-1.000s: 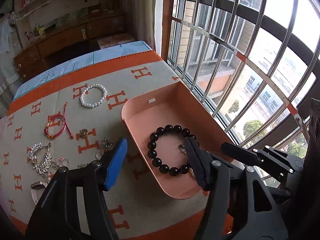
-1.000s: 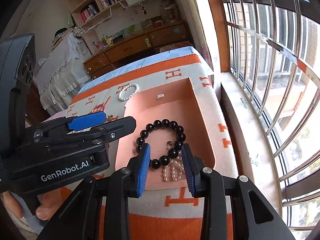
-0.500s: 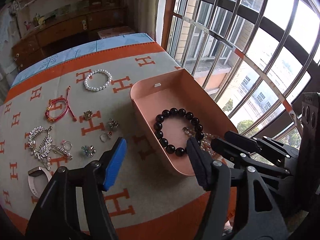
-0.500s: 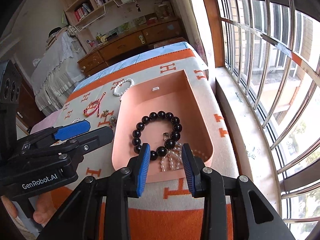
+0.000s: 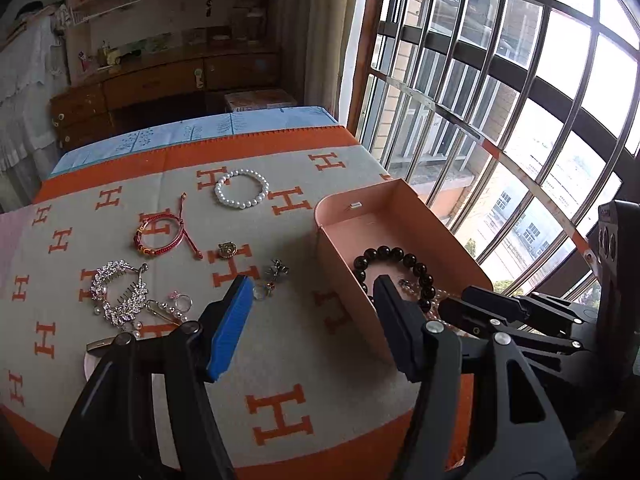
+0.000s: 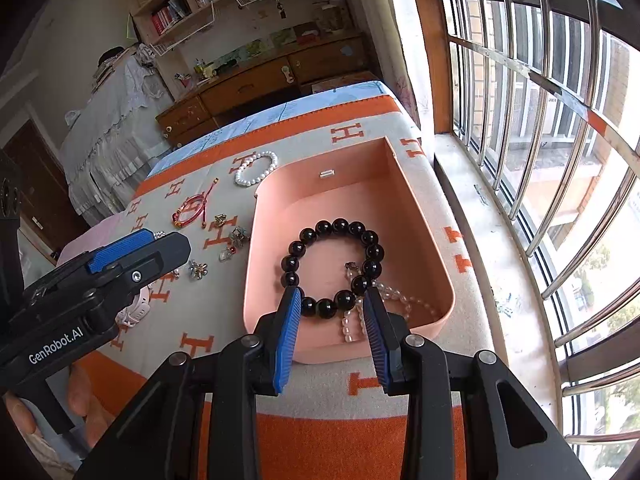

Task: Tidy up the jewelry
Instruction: 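Withdraw both tools from the pink box toward the remaining bracelets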

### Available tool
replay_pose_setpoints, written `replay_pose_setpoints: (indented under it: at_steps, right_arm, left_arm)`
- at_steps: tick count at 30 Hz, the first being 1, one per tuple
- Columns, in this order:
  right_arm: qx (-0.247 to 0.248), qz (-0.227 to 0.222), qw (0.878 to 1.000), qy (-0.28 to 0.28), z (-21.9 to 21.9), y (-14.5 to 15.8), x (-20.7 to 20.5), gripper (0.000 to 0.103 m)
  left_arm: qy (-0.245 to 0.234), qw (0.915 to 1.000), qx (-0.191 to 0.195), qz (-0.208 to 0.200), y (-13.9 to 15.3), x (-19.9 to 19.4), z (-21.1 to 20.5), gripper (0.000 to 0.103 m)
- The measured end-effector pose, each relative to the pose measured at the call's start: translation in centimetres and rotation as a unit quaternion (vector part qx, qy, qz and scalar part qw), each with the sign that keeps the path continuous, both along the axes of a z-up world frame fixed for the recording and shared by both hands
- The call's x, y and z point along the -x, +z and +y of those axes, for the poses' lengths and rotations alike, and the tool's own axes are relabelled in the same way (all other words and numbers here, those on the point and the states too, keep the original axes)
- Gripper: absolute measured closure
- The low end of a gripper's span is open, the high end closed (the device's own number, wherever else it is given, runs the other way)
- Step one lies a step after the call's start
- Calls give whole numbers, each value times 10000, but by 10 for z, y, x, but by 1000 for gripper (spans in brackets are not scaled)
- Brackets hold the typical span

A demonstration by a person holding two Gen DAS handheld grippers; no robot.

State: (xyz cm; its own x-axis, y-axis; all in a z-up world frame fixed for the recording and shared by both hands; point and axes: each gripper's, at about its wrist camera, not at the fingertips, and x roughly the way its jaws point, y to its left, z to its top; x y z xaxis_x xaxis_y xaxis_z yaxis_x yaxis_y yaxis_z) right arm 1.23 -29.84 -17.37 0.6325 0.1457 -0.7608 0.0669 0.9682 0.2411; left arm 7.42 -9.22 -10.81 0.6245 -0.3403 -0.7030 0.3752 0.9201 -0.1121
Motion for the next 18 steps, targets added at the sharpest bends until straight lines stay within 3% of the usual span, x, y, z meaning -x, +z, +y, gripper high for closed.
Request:
replay_pose_setpoints:
  at_steps: [10,13,18]
  right_arm:
    - [297,-150,9989,326,31,26,-22,70]
    - [412,-287,9973,542,43,52,-36,70]
    - [621,-617,9934,746,57,116,-72,69]
  left_arm:
    - [423,9984,-165,352,10,-17,49,43]
    - [568,9975,-195,359,34,-31,70,43]
    - [914,9943,-500,-225,99,-54,105,38]
